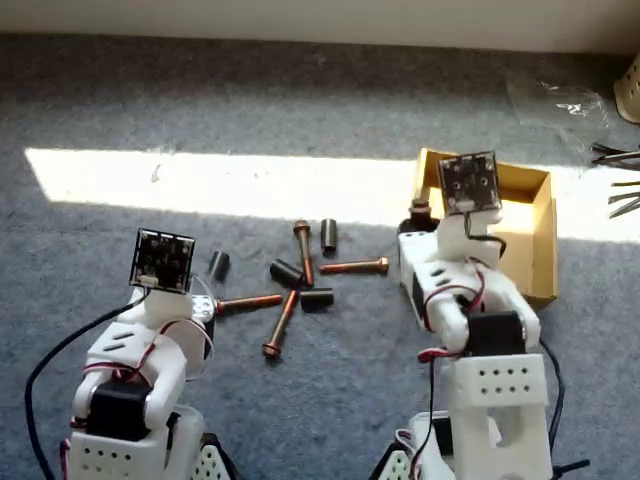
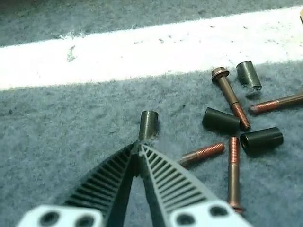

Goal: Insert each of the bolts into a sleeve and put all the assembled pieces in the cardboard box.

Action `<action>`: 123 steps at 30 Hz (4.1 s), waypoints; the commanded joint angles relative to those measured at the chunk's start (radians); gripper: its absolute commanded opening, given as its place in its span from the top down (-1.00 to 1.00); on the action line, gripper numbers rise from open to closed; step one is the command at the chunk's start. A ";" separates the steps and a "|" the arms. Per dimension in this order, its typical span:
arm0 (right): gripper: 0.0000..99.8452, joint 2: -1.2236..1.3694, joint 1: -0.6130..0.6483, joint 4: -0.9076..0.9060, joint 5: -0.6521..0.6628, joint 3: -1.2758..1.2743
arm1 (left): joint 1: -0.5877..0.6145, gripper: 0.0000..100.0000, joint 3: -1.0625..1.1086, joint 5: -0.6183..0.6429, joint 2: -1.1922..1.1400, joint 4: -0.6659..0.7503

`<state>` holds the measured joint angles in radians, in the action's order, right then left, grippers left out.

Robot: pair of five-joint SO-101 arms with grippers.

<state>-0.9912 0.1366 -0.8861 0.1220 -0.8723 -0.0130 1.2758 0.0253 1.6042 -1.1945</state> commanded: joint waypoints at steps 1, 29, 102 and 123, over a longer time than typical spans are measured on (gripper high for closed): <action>0.99 0.097 -0.062 0.004 -0.025 0.105 | 0.008 0.99 0.031 -0.006 0.001 0.008; 0.99 0.783 -0.160 0.093 -0.075 0.361 | 0.077 0.98 0.331 -0.003 0.001 0.218; 0.91 0.381 -0.085 0.128 -0.072 0.223 | 0.074 0.99 0.429 0.002 -0.001 0.348; 0.99 0.282 -0.044 0.088 -0.072 0.168 | 0.079 0.99 0.429 -0.002 -0.001 0.173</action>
<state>-0.6813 0.0721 -0.7925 0.0453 -0.7158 0.0575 1.6778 0.0253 1.5934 -1.0165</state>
